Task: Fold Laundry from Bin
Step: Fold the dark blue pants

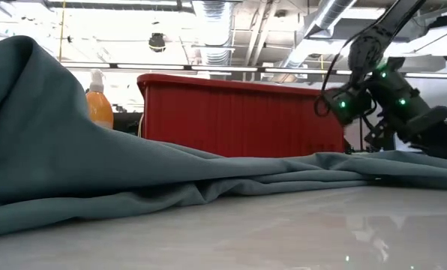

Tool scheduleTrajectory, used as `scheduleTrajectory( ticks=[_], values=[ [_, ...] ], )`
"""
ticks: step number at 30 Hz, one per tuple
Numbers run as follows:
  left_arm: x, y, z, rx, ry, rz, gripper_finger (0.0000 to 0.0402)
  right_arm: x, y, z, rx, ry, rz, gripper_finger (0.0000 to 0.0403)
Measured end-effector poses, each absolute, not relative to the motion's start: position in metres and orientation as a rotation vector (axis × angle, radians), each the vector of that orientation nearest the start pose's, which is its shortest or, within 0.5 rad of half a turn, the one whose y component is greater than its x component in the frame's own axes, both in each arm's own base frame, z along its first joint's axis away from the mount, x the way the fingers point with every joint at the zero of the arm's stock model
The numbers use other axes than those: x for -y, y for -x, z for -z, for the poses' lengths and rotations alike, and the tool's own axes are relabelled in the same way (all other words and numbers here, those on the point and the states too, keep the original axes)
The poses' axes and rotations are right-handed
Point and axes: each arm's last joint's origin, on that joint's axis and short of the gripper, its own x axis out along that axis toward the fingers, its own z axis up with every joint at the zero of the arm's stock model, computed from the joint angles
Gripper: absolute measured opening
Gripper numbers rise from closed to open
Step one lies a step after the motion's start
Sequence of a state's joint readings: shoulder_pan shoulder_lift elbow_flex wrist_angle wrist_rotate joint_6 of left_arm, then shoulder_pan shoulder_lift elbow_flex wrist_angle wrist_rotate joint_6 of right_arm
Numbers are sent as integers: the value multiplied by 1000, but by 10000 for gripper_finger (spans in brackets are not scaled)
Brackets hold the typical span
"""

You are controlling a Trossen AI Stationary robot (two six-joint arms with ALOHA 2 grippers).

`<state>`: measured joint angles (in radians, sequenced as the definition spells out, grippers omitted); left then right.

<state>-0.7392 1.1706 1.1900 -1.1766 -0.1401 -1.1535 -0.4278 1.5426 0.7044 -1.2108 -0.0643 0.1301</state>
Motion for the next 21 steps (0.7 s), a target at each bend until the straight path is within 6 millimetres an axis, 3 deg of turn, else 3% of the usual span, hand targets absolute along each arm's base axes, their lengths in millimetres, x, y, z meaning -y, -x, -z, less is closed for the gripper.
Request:
scheduleTrajectory(
  ticks=[6,11,13,21],
  values=[
    [141,-142,-323,-1131,545,-181,55,74,-165,-120,-2092,-581,367,193],
    [146,-138,-317,-1130,556,-231,88,71,-167,-116,-2105,-624,302,70],
    [149,-140,-304,-1151,562,-255,103,70,-167,-120,-2078,-619,301,23],
    [154,-144,-221,-1168,617,-283,133,68,-162,-145,-1947,-600,327,21]
  ],
)
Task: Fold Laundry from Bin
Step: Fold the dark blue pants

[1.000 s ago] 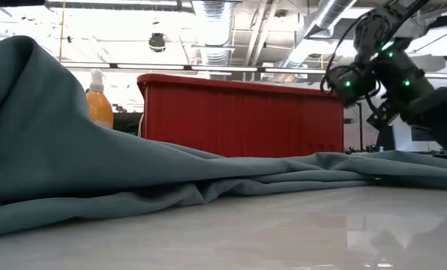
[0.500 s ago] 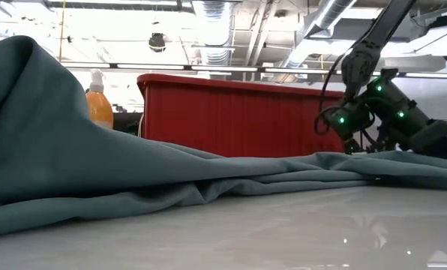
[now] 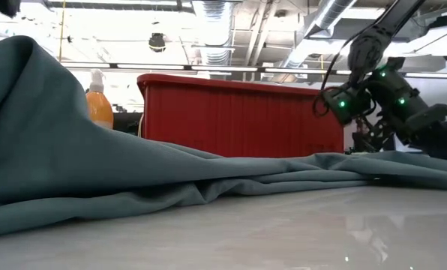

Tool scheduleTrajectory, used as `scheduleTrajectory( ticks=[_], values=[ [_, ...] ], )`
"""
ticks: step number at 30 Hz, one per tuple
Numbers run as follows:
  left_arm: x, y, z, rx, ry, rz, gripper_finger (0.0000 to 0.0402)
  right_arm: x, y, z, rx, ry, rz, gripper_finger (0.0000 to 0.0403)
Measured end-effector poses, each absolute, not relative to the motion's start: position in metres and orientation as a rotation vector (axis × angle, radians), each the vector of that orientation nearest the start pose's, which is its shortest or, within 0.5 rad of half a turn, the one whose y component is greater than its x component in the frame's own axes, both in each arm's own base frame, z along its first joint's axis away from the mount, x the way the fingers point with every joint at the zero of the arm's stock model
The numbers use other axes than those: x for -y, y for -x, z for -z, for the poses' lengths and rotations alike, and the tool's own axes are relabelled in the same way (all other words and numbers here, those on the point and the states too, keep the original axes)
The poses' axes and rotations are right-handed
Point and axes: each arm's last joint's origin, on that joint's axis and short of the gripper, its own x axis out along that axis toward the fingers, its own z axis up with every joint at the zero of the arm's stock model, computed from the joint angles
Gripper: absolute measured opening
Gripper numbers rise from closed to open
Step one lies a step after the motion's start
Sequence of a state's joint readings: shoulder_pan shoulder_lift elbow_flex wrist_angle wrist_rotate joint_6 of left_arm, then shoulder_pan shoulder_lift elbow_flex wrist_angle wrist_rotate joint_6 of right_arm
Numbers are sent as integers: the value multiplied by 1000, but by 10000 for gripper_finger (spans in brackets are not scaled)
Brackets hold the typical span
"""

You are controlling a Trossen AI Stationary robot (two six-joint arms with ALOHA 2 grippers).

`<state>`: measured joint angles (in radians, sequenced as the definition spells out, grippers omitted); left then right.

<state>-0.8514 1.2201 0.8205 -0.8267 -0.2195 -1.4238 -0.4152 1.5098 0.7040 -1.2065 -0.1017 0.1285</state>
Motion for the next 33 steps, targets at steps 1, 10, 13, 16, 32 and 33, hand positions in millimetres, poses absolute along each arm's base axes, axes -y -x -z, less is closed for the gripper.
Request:
scheduleTrajectory(
  ticks=[1,10,13,16,32,33],
  values=[
    [154,-143,-213,-1160,636,-285,133,68,-161,-147,-1938,-600,329,19],
    [146,-145,-187,-934,651,-390,134,65,-155,-157,-1918,-610,344,22],
    [145,-148,-182,-878,579,-427,134,65,-156,-157,-1916,-616,344,21],
    [145,-155,-174,-873,484,-429,134,65,-156,-157,-1913,-628,336,21],
    [143,-173,-156,-1032,410,-365,14,64,-154,-162,-1882,-630,331,20],
    [144,-173,-158,-1027,423,-352,9,64,-154,-166,-1873,-616,343,20]
  ],
)
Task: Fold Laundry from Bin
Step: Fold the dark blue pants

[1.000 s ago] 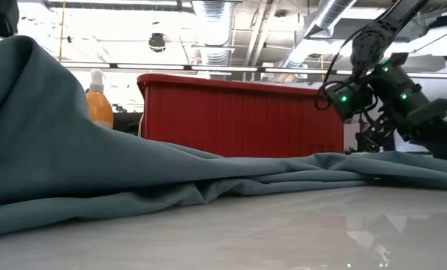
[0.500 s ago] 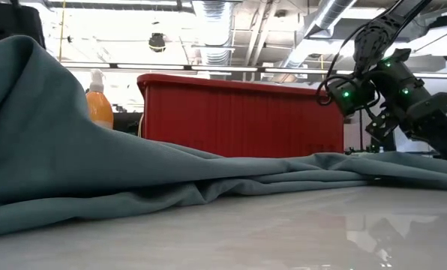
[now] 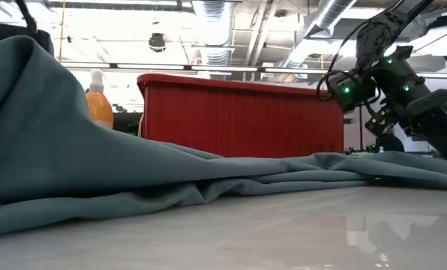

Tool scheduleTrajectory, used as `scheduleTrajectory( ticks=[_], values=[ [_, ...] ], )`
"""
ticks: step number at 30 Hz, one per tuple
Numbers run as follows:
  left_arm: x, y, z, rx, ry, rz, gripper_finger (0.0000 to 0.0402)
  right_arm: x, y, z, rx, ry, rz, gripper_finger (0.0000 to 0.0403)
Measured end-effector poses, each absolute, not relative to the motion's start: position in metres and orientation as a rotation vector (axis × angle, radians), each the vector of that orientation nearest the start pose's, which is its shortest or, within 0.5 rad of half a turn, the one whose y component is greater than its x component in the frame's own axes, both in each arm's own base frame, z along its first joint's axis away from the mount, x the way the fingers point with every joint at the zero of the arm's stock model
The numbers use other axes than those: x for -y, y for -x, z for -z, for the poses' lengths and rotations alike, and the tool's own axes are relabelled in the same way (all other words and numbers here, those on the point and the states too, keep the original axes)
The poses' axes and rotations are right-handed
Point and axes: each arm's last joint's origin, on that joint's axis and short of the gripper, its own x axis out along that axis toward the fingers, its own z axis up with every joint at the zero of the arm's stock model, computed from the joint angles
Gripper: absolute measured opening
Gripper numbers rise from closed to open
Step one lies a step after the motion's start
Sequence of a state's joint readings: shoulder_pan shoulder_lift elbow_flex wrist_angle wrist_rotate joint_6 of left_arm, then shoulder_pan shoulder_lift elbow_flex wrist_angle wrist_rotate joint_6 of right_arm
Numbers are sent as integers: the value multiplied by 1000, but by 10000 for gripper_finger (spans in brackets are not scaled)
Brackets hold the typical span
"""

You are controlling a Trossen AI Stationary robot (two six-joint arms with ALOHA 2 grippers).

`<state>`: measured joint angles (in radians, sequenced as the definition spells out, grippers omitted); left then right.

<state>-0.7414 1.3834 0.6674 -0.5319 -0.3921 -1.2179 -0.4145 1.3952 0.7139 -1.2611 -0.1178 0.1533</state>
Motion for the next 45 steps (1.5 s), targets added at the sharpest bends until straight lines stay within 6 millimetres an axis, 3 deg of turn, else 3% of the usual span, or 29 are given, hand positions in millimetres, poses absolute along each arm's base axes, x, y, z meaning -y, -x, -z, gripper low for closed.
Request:
scheduleTrajectory(
  ticks=[4,8,14,18,23,29,34,41,45],
  values=[
    [147,-174,-168,-999,482,-293,2,66,-152,-191,-1840,-508,431,20],
    [149,-169,-193,-956,512,-193,2,71,-152,-226,-1730,-386,545,20],
    [141,-139,-234,-929,578,-74,1,79,-153,-270,-1584,-289,658,20],
    [129,-113,-255,-962,631,-75,0,86,-151,-279,-1655,-205,734,20],
    [124,-94,-268,-953,705,0,0,93,-148,-275,-1746,-158,830,20],
    [130,-95,-270,-935,725,44,0,96,-153,-271,-1774,-135,742,20],
    [147,-106,-283,-808,753,224,0,83,-154,-277,-1790,-15,613,20],
    [166,-119,-310,-560,855,467,0,58,-150,-326,-1569,137,290,20],
    [173,-123,-310,-538,857,500,0,51,-146,-348,-1469,246,183,20]
  ],
)
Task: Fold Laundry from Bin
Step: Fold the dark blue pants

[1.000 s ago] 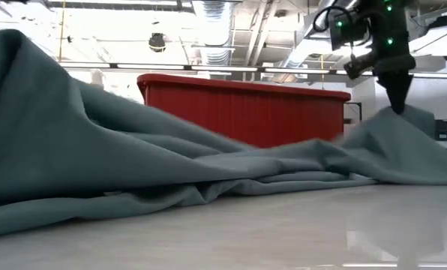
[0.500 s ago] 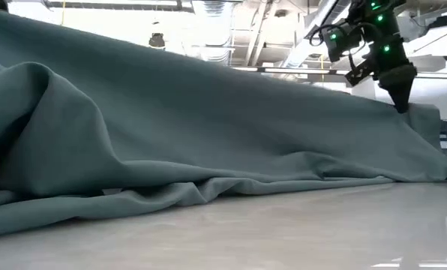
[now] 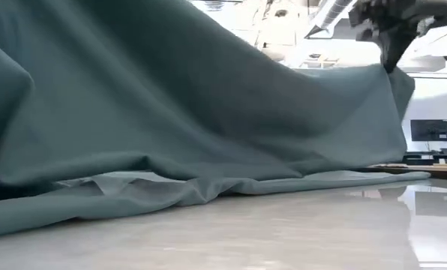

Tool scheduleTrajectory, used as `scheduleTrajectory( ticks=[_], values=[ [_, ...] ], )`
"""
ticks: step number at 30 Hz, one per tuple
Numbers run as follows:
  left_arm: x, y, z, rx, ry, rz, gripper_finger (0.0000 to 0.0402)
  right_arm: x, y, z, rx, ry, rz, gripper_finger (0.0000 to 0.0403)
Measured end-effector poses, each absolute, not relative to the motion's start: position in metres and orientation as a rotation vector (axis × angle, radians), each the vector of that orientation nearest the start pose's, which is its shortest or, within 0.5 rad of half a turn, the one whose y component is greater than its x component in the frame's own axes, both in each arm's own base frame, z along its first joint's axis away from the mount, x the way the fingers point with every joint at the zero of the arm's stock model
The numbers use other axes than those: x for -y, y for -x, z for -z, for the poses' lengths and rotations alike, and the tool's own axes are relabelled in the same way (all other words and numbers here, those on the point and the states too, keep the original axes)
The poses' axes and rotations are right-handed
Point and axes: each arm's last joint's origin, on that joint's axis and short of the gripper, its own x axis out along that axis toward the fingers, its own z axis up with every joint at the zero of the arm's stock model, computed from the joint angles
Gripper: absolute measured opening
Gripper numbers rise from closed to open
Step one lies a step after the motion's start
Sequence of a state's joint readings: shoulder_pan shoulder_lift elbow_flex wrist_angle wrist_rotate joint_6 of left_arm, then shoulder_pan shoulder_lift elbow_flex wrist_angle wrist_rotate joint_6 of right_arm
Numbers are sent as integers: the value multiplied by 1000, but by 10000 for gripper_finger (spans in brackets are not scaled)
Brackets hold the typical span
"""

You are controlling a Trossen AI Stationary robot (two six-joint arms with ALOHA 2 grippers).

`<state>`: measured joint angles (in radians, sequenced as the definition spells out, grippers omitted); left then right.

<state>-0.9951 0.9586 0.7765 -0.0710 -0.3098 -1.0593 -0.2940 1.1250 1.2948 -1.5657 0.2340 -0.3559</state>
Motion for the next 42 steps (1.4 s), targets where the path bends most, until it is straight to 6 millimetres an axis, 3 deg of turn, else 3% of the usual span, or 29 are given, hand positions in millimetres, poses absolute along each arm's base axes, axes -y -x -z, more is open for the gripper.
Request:
scheduleTrajectory(
  ticks=[4,9,14,19,24,27,33,42],
  values=[
    [180,-125,-304,-615,871,536,0,56,-153,-349,-1457,263,174,20],
    [184,-124,-301,-694,902,575,0,76,-177,-324,-1625,184,144,20],
    [182,-118,-289,-846,900,515,0,101,-208,-290,-1774,122,188,20],
    [170,-111,-267,-1038,812,302,0,130,-240,-241,-1944,150,285,20],
    [160,-108,-257,-1081,759,142,0,149,-257,-196,-2070,170,450,20],
    [159,-108,-257,-1084,755,136,0,151,-265,-182,-2070,196,533,20],
    [159,-108,-257,-1099,768,136,0,148,-273,-178,-2014,261,642,36],
    [159,-107,-256,-1111,755,134,0,144,-269,-208,-1865,281,715,109]
  ],
)
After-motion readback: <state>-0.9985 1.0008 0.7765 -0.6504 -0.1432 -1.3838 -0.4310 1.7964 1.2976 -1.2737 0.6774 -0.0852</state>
